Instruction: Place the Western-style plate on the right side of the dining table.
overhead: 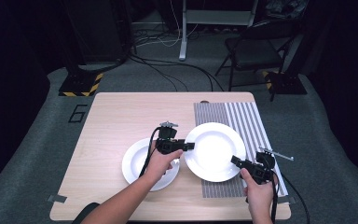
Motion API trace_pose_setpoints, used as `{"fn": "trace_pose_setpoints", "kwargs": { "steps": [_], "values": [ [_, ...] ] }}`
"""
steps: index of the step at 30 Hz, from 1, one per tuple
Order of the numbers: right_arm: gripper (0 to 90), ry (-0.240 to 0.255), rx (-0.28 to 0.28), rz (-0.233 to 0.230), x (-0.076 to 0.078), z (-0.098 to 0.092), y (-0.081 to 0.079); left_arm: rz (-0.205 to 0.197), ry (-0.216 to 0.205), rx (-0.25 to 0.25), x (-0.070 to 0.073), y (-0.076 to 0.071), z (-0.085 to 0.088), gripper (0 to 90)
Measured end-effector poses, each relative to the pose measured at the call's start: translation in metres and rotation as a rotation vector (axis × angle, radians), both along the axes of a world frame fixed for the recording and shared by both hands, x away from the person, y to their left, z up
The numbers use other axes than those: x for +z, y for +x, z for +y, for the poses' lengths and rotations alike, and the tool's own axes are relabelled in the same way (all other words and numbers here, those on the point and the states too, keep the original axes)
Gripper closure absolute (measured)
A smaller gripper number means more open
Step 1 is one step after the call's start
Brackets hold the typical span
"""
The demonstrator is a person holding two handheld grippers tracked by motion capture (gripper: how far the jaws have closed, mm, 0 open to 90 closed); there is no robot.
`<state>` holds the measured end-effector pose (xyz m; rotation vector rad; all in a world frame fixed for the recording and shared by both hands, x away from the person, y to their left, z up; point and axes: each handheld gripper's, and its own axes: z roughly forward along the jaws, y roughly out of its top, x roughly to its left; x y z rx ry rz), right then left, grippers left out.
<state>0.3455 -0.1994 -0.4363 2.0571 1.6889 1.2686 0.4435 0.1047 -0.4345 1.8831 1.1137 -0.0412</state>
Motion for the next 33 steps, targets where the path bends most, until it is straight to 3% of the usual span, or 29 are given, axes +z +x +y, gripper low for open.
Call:
{"fn": "trace_pose_setpoints", "kwargs": {
  "steps": [12,18,33],
  "values": [
    [47.7,0.026,-0.023,-0.013,0.001,-0.018,0.008,0.007,-0.009,0.0,-0.001,0.009,-0.017,54.9],
    [47.7,-0.003,-0.023,-0.013,0.001,-0.022,0.012,0.01,0.005,0.001,-0.006,0.013,-0.023,54.9],
    [47.8,0.001,-0.042,-0.007,-0.006,-0.034,0.017,0.043,0.029,-0.012,-0.019,0.02,-0.039,54.9]
  ]
}}
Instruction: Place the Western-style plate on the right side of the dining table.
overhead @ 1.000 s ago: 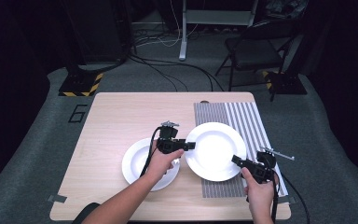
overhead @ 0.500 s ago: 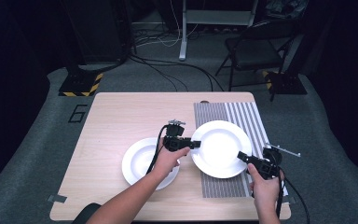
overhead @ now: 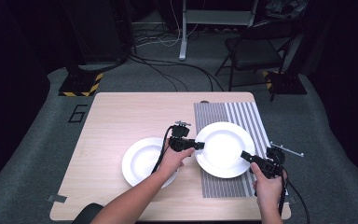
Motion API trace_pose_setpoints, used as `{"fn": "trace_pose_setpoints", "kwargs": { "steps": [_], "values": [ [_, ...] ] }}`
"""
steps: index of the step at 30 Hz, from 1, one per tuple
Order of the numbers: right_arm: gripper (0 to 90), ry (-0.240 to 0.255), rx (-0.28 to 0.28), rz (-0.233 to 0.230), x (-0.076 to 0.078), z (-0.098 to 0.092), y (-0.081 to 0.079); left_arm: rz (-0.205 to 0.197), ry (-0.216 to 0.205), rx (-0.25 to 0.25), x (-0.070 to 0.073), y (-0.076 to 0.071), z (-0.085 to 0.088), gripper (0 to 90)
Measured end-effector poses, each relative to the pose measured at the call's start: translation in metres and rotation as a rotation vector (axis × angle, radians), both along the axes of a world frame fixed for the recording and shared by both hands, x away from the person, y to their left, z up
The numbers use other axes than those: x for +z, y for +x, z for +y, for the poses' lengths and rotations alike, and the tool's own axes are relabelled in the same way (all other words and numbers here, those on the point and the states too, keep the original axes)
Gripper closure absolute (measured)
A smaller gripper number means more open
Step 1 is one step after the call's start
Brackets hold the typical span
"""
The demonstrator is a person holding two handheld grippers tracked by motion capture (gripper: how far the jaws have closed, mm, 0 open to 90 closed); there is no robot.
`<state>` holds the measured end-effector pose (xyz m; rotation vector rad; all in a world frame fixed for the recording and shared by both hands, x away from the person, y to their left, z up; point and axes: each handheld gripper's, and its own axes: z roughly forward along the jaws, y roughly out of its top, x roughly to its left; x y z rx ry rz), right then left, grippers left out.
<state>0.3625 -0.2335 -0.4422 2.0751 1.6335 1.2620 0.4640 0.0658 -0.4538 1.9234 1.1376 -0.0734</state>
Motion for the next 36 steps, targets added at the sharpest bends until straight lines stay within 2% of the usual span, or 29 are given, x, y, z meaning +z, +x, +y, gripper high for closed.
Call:
{"fn": "trace_pose_setpoints", "kwargs": {
  "steps": [12,16,20,27,29,36],
  "values": [
    [47.8,-0.01,-0.006,0.022,-0.012,-0.008,0.0,0.009,0.004,-0.004,-0.005,0.002,-0.01,54.9],
    [47.8,0.005,-0.018,0.042,-0.014,-0.01,0.0,0.012,0.006,-0.01,-0.007,0.002,-0.013,54.9],
    [47.9,0.002,-0.013,0.04,-0.016,-0.012,-0.001,0.012,0.011,-0.012,-0.009,0.003,-0.014,55.0],
    [47.9,-0.017,-0.018,0.05,-0.022,-0.013,-0.002,0.014,0.016,-0.01,-0.011,0.003,-0.018,55.0],
    [47.9,-0.011,-0.026,0.06,-0.022,-0.013,-0.001,0.017,0.014,-0.009,-0.011,0.003,-0.019,55.0],
    [47.9,-0.004,-0.028,0.054,-0.02,-0.015,-0.001,0.011,0.007,-0.007,-0.006,0.004,-0.019,55.0]
  ]
}}
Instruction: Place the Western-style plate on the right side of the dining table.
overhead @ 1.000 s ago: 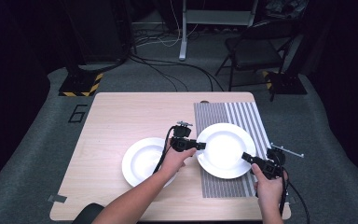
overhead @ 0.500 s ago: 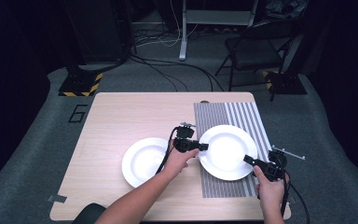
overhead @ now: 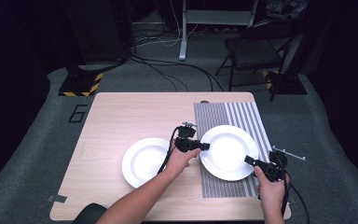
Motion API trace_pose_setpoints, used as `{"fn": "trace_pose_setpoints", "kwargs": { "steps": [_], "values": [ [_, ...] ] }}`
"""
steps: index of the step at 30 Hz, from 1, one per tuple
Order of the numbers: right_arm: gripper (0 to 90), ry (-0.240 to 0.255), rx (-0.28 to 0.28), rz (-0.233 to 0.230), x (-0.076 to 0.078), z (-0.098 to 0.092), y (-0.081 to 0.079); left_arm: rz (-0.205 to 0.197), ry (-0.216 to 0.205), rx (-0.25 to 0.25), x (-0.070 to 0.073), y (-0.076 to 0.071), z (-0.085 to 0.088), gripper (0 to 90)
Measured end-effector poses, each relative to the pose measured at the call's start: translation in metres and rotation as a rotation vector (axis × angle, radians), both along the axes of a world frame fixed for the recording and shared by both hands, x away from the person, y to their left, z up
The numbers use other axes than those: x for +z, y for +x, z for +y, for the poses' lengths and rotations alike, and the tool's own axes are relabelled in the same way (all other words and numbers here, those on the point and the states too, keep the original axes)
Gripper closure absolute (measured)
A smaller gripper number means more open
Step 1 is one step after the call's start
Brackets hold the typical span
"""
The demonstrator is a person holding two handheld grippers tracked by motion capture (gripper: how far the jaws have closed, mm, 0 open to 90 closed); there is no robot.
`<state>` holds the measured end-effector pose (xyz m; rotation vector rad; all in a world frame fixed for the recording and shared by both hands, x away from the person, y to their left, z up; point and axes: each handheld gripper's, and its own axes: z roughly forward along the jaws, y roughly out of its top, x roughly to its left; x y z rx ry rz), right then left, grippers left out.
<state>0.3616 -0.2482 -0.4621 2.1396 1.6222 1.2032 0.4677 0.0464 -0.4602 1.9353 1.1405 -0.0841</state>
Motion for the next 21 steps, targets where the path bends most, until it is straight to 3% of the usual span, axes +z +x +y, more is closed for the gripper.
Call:
{"fn": "trace_pose_setpoints", "kwargs": {
  "steps": [6,12,21],
  "values": [
    [47.9,-0.003,-0.002,-0.014,0.007,-0.001,0.003,-0.02,0.004,-0.004,0.009,0.004,-0.003,55.0],
    [48.0,-0.02,-0.003,-0.044,0.019,-0.006,0.006,-0.015,0.002,-0.005,0.009,0.009,-0.008,55.2],
    [48.0,-0.037,-0.011,-0.015,0.012,-0.01,0.014,-0.01,0.023,-0.004,0.002,0.017,-0.017,55.4]
  ]
}}
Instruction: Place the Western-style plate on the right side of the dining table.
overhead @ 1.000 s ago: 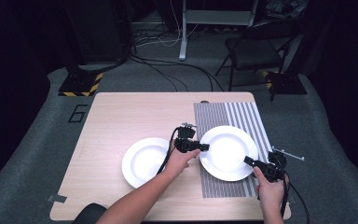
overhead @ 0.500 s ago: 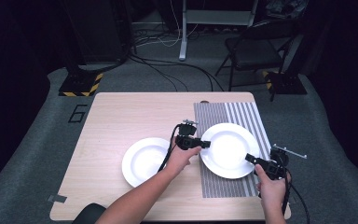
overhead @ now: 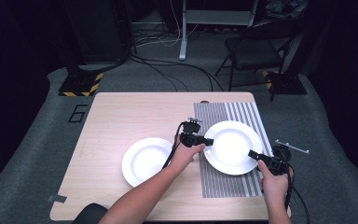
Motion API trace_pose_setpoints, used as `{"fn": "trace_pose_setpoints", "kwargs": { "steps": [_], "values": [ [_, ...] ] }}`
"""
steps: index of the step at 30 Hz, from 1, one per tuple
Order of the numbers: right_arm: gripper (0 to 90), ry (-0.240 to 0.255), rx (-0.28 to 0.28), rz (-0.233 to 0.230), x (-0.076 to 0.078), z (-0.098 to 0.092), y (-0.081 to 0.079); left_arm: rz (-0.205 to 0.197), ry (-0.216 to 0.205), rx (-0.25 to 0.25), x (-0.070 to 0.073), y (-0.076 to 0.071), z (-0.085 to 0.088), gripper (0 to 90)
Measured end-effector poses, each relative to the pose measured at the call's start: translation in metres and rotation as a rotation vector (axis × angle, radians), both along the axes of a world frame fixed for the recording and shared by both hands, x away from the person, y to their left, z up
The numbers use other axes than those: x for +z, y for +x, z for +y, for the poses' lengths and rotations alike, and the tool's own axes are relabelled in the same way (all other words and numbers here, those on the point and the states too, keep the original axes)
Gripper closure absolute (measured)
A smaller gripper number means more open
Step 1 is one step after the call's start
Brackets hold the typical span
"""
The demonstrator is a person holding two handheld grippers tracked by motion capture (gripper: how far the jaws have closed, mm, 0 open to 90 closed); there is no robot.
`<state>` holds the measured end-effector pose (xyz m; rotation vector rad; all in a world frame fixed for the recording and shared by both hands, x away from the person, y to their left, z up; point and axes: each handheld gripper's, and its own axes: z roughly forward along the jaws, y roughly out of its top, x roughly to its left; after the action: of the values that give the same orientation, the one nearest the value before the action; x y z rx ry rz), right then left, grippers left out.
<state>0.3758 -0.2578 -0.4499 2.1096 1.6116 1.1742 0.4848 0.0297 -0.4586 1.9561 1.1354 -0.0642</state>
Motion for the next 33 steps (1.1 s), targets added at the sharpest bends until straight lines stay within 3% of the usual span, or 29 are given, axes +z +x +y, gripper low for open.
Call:
{"fn": "trace_pose_setpoints", "kwargs": {
  "steps": [4,7,14,25,31,33],
  "values": [
    [48.0,0.003,-0.001,0.022,-0.008,-0.002,0.005,0.0,0.008,0.013,-0.003,0.002,-0.003,56.5],
    [48.0,0.032,-0.009,0.04,-0.013,-0.003,0.007,0.002,0.013,0.016,-0.004,0.005,-0.005,56.6],
    [48.1,0.031,-0.016,0.049,-0.022,-0.007,0.01,0.014,0.013,0.017,-0.011,0.007,-0.009,56.6],
    [48.7,0.017,-0.027,0.06,-0.027,-0.013,0.016,0.029,0.024,0.019,-0.019,0.015,-0.017,57.4],
    [49.1,-0.007,-0.032,0.062,-0.03,-0.016,0.022,0.02,0.042,0.014,-0.025,0.017,-0.022,57.4],
    [49.2,-0.015,-0.031,0.066,-0.032,-0.017,0.024,0.01,0.068,0.01,-0.026,0.018,-0.024,57.9]
  ]
}}
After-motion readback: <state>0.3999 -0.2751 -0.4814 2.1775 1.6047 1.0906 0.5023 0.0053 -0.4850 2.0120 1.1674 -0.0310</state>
